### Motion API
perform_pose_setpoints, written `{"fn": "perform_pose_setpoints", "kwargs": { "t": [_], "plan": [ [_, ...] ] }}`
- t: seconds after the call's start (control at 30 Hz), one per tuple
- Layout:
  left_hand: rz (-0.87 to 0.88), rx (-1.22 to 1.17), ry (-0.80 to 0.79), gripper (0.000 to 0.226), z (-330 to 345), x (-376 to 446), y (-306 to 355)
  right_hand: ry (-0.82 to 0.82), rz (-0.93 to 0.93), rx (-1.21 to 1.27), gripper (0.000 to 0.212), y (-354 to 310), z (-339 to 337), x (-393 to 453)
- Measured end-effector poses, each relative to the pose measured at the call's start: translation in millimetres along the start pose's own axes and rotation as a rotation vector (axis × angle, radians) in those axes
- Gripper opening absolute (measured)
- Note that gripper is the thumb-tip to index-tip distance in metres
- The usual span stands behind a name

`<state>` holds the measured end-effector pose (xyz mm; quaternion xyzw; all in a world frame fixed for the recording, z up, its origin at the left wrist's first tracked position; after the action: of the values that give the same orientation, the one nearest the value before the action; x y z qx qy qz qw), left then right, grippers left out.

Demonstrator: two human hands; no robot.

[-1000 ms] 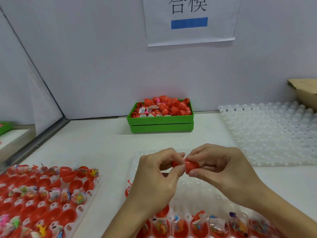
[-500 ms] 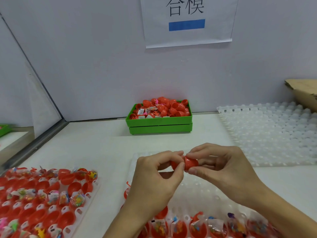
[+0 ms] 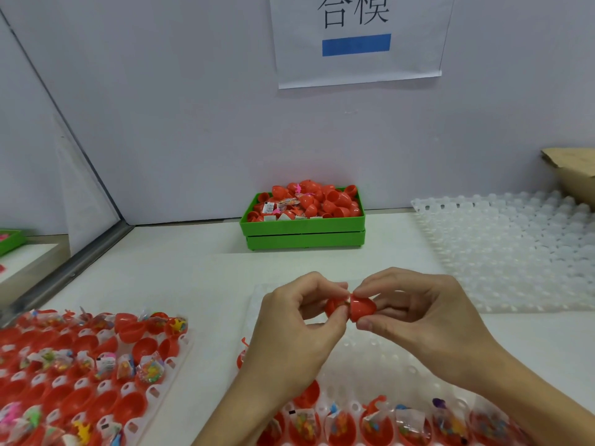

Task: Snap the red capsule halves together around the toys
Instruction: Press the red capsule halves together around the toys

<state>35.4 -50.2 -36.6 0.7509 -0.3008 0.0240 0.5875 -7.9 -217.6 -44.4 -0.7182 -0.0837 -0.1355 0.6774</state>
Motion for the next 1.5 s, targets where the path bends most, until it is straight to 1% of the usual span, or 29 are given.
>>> {"fn": "perform_pose_setpoints", "kwargs": {
  "t": [0.2, 0.33, 0.4, 0.47, 0.53, 0.67, 0.83, 0.93, 1.13, 1.23, 1.5],
  "plan": [
    [0.014, -0.012, -0.04, 0.017, 0.4, -2.0, -3.0, 0.008, 0.023, -0.051, 0.026, -0.9, -0.4, -0.3],
    [0.044, -0.051, -0.078, 0.02, 1.7, -3.5, -0.7, 0.018, 0.022, -0.025, 0.026, -1.5, -2.4, 0.5],
    [0.04, -0.068, -0.093, 0.025, 2.2, -3.9, 1.0, 0.029, 0.009, -0.016, 0.026, -2.3, -3.5, 0.5],
    [0.0, -0.083, -0.101, 0.038, 1.9, -3.6, 1.2, 0.035, 0.005, -0.019, 0.026, -1.9, -3.0, 0.2],
    [-0.018, -0.093, -0.085, 0.042, 1.0, -2.2, 1.7, 0.038, 0.008, -0.035, 0.027, -1.4, -2.4, 0.1],
    [0.007, -0.16, -0.033, 0.03, -2.0, 0.8, 4.0, 0.028, -0.005, -0.06, 0.029, -4.2, -3.1, 0.1],
    [-0.003, -0.186, -0.073, 0.031, -2.5, -0.7, 4.7, 0.055, 0.021, -0.057, 0.027, -6.2, -4.1, -0.3],
    [-0.021, -0.15, -0.06, 0.029, -3.0, -0.5, 4.5, 0.058, 0.007, -0.052, 0.025, -7.0, -3.6, -0.5],
    [-0.038, -0.192, -0.06, 0.027, -4.2, 1.7, 6.5, 0.071, -0.03, -0.036, 0.027, -7.7, -3.4, -0.9],
    [-0.031, -0.197, -0.053, 0.031, -4.5, 1.5, 5.8, 0.071, -0.037, -0.059, 0.026, -9.2, -2.4, -1.6],
    [-0.026, -0.201, -0.031, 0.031, -4.9, 1.0, 5.3, 0.068, -0.035, -0.123, 0.028, -8.9, -1.2, -2.4]
  ]
}}
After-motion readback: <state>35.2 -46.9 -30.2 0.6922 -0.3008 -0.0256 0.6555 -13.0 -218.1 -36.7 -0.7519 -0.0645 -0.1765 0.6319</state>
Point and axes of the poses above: each hand's wrist, its own x-axis towards the middle knuckle, its own z-axis out of the palm, y = z × x, the point moved 2 cm from there along x, towards the middle knuckle, and after that the axes turned 5 degrees about z, right-handed, at the moved point
